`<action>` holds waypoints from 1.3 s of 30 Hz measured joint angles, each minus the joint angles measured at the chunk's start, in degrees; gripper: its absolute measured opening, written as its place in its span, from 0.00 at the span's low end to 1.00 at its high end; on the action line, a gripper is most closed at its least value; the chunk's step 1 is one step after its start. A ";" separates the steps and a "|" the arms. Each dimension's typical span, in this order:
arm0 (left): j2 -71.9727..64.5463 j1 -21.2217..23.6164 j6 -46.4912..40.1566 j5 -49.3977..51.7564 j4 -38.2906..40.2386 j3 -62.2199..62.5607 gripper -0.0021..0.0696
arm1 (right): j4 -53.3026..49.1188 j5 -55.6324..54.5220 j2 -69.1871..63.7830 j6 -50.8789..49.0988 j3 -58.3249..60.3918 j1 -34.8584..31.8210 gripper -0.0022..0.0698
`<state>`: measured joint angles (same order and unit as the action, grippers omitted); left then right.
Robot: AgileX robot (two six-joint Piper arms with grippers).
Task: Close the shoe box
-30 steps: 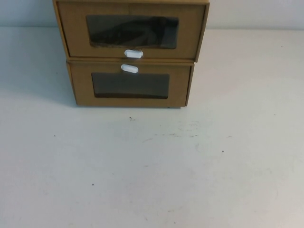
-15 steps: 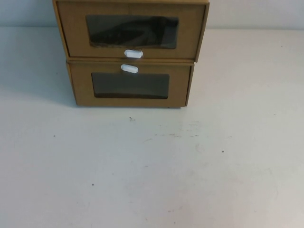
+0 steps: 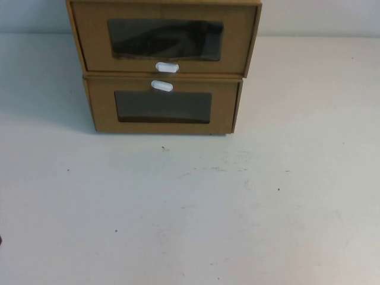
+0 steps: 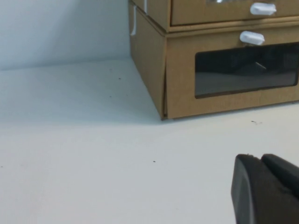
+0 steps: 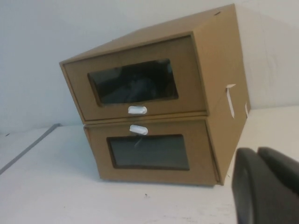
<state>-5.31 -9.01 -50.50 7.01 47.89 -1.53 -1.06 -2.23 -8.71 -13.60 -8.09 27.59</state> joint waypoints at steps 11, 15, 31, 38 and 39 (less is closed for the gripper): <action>0.00 0.00 0.00 2.93 -0.41 0.00 0.02 | -0.49 3.40 0.00 2.25 0.51 0.00 0.01; 0.00 0.00 0.00 3.02 -0.45 0.00 0.02 | -0.69 4.61 1.35 10.72 1.67 -1.01 0.01; 0.00 0.00 0.00 3.15 -0.54 0.00 0.02 | 1.06 7.74 9.17 12.68 9.65 -21.71 0.01; 0.00 0.00 0.00 3.19 -0.54 0.00 0.02 | 1.94 15.32 9.17 12.76 9.65 -21.71 0.01; 0.00 0.00 0.00 3.19 -0.54 0.00 0.02 | 2.17 16.97 9.17 12.76 9.65 -21.71 0.01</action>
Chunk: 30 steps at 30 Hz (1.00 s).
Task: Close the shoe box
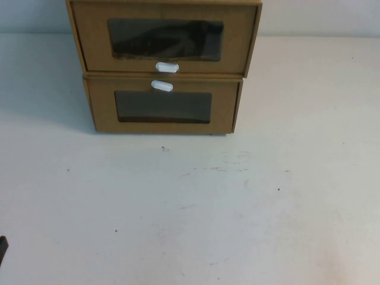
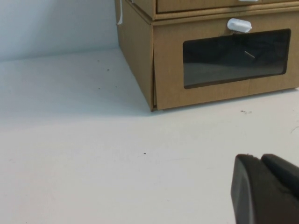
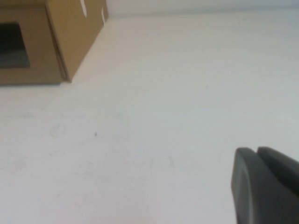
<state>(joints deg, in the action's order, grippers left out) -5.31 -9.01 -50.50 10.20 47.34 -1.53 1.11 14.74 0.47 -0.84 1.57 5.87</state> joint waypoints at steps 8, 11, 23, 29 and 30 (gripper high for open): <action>0.00 0.00 0.00 0.11 0.00 0.00 0.02 | 0.36 5.14 0.00 -0.11 0.00 0.00 0.01; 0.00 0.00 0.00 0.11 0.00 0.00 0.02 | 0.46 5.14 0.00 -0.11 0.00 0.00 0.01; 0.00 0.00 0.00 0.11 0.00 0.00 0.02 | 0.45 5.14 0.00 -0.11 0.00 0.00 0.01; 0.00 0.00 -0.61 0.11 -1.46 0.00 0.02 | 0.45 5.14 0.00 -0.11 0.00 0.00 0.01; 0.00 0.00 -0.85 -0.06 -1.77 0.00 0.02 | 0.45 5.14 0.00 -0.11 0.00 0.00 0.01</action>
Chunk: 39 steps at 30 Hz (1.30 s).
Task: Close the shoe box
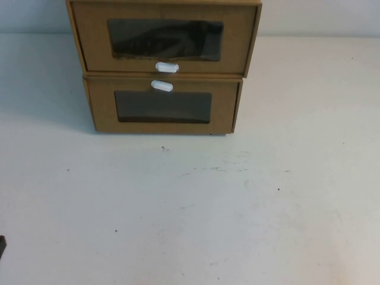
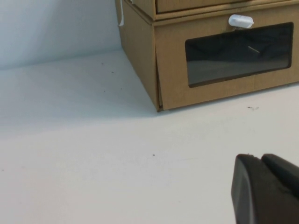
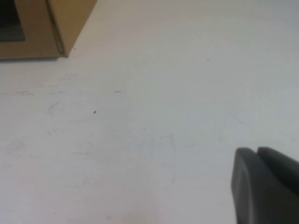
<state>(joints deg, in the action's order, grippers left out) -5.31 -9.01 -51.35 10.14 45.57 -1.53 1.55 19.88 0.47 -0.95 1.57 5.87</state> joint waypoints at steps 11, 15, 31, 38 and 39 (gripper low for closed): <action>4.56 0.00 33.00 -6.12 -35.47 0.00 0.02 | 0.00 0.00 0.00 -0.42 0.00 0.00 0.01; 5.80 0.00 39.37 -4.23 -42.10 0.00 0.02 | 0.00 0.09 0.00 -0.46 0.00 0.00 0.01; 5.93 4.70 43.06 10.84 -44.14 0.00 0.02 | 0.00 0.09 0.03 -0.55 0.00 0.00 0.01; 5.93 5.03 43.39 10.84 -44.14 0.00 0.02 | 0.00 0.09 0.03 -0.55 0.00 0.00 0.01; 5.93 5.03 43.52 10.84 -44.14 0.00 0.02 | 0.00 0.09 0.03 -0.55 0.00 0.00 0.01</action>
